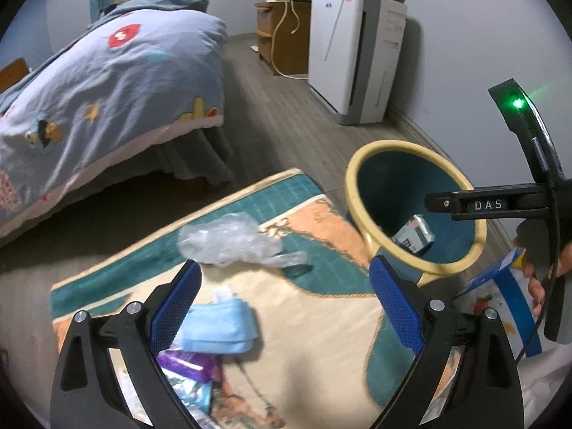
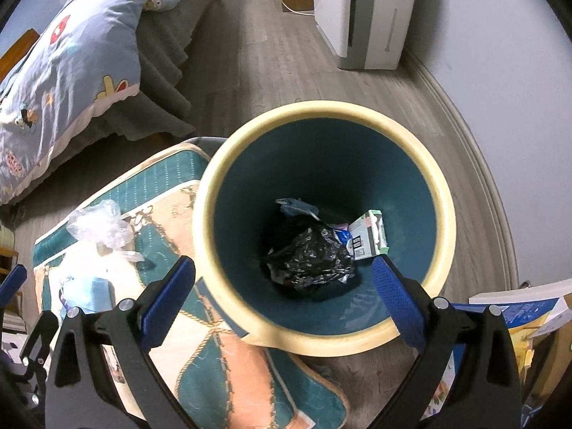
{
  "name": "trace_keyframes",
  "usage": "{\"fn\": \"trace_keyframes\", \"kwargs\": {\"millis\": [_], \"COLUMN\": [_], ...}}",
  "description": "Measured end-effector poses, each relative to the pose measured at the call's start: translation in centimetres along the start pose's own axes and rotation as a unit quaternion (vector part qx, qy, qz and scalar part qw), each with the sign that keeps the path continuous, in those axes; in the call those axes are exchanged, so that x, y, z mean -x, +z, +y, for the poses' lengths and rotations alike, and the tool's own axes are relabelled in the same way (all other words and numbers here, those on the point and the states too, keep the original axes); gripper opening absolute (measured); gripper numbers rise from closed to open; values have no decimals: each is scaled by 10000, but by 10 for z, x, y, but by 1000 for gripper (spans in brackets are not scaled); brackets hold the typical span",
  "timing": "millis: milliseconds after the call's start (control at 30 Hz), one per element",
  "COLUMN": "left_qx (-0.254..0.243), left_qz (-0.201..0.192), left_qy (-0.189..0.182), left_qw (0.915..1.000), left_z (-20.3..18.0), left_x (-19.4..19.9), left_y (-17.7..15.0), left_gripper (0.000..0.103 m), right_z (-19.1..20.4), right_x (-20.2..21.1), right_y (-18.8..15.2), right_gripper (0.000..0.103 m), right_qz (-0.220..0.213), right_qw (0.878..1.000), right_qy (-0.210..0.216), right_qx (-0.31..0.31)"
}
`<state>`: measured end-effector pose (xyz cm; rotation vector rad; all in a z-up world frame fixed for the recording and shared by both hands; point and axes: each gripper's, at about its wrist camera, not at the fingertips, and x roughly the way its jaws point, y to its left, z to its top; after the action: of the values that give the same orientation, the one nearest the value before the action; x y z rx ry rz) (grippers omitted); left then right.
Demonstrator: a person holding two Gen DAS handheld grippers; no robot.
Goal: Collect trash
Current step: 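Move both tools back over the mat toward the mask and plastic bag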
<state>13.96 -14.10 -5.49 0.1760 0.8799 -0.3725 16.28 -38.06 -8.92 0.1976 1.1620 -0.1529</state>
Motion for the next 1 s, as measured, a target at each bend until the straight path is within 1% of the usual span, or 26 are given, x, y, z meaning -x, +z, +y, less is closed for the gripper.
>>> {"fn": "trace_keyframes", "kwargs": {"millis": [233, 367, 467, 633, 833, 1000], "left_qx": [58, 129, 265, 632, 919, 1075], "left_qz": [-79, -126, -145, -50, 51, 166], "left_qy": [179, 320, 458, 671, 789, 750], "left_qw": [9998, 9993, 9985, 9957, 9926, 9912], "left_z": [28, 53, 78, 120, 152, 169], "left_x": [21, 34, 43, 52, 56, 46], "left_y": [-12, -20, -28, -45, -61, -62], "left_gripper": [94, 94, 94, 94, 94, 94], "right_z": [33, 56, 78, 110, 148, 162], "right_x": [2, 1, -2, -8, -21, -40], "right_y": [-2, -4, -6, -9, -15, -13], "right_gripper": [97, 97, 97, 97, 97, 97], "right_qz": [-52, -52, -53, -3, 64, 229], "right_qw": [9999, 9995, 9989, 9978, 9952, 9931], "right_qy": [69, 137, 166, 226, 231, 190], "right_qx": [134, 271, 445, 617, 949, 1137]}}
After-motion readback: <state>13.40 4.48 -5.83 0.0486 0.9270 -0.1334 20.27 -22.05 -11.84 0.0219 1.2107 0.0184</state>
